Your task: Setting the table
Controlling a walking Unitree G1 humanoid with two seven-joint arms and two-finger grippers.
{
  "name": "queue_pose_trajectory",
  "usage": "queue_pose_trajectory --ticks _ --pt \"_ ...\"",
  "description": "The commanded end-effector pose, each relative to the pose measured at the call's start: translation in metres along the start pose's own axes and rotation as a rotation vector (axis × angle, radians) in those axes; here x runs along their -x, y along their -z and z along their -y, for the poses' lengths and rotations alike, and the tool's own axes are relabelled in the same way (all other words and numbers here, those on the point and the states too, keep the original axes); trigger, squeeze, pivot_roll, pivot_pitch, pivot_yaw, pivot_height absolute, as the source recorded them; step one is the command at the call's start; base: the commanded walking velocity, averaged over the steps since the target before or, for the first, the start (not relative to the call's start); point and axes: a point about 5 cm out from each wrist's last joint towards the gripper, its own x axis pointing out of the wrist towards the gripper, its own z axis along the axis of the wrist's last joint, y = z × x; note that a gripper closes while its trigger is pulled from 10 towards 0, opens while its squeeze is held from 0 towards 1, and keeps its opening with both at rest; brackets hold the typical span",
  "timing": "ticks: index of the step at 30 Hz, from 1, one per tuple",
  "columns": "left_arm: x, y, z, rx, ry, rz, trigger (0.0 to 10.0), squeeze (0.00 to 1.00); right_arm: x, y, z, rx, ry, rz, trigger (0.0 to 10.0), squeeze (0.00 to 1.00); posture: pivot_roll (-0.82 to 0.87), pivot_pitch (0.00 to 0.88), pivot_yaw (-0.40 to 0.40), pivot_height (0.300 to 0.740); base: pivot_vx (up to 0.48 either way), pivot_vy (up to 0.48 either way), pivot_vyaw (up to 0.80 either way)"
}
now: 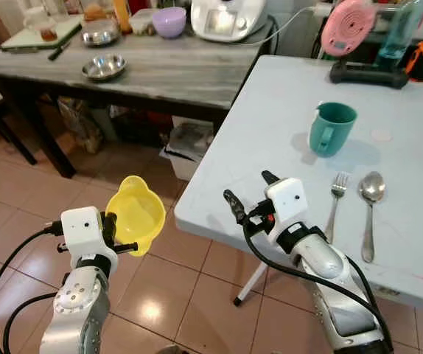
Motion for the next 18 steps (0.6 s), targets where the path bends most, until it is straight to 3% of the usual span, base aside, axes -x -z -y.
queue_pose_trajectory --ticks 1,11,18 --pt "0.0011 -0.0001 -0.0015 -0.001 0.004 0.004 10.0 0.0 0.0011 -0.0018 0.0039 0.011 0.02 0.002 10.0 0.0 -0.08 0.086 0.097 0.74 0.0 0.0 -0.46" --pt "-0.0024 0.0005 -0.0028 0.013 0.012 0.002 10.0 0.0 0.0006 -0.0024 0.0038 0.012 0.021 0.007 10.0 0.0 -0.08 0.083 0.097 0.74 0.0 0.0 -0.75" --pt "-0.0039 -0.0004 -0.0033 0.042 0.007 0.013 10.0 0.0 0.0016 -0.003 0.0029 0.015 0.016 0.011 10.0 0.0 -0.08 0.086 0.098 0.74 0.0 0.039 -0.06"
